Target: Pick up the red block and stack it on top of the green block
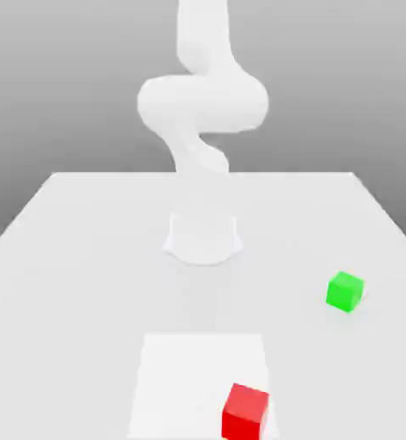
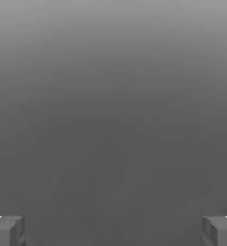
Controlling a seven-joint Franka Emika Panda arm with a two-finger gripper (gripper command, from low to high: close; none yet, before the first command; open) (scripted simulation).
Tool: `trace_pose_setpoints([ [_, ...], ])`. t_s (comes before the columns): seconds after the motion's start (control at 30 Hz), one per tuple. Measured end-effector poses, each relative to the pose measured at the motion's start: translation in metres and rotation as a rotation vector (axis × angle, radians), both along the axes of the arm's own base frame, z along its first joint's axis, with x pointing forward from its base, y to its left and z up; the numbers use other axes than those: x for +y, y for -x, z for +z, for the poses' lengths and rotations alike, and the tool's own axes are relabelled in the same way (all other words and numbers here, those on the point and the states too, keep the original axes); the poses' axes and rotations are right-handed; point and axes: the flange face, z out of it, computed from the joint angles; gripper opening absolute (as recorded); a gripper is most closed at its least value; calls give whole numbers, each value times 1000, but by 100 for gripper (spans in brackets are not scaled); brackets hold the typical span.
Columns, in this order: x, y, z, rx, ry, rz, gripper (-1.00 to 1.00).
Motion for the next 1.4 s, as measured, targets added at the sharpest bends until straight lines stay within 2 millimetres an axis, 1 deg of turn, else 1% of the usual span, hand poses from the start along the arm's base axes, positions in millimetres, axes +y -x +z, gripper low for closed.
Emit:
trace_pose_setpoints([
  [0.1,7,-38,-49,88,-1,-47,0],
  [0.23,13,-77,-117,198,-7,-101,0],
  [0.37,18,-105,-190,307,-20,-151,0],
  [0.47,22,-118,-245,388,-35,-185,0],
  [0.53,25,-123,-283,441,-47,-206,0],
  [0.63,30,-125,-339,522,-70,-236,0],
  [0.73,37,-120,-393,602,-99,-265,0],
  [0.83,45,-110,-444,683,-133,-295,0],
  [1.0,49,-106,-514,715,-149,-307,0],
  [1.03,49,-105,-525,716,-149,-307,-100],
  [1.2,49,-106,-525,714,-149,-307,-100],
  [1.23,49,-105,-530,714,-149,-307,-100],
  [1.27,49,-105,-525,715,-149,-308,-100],
  [1.3,49,-106,-516,715,-150,-308,-100],
  [1.4,49,-106,-480,715,-150,-308,-100],
])
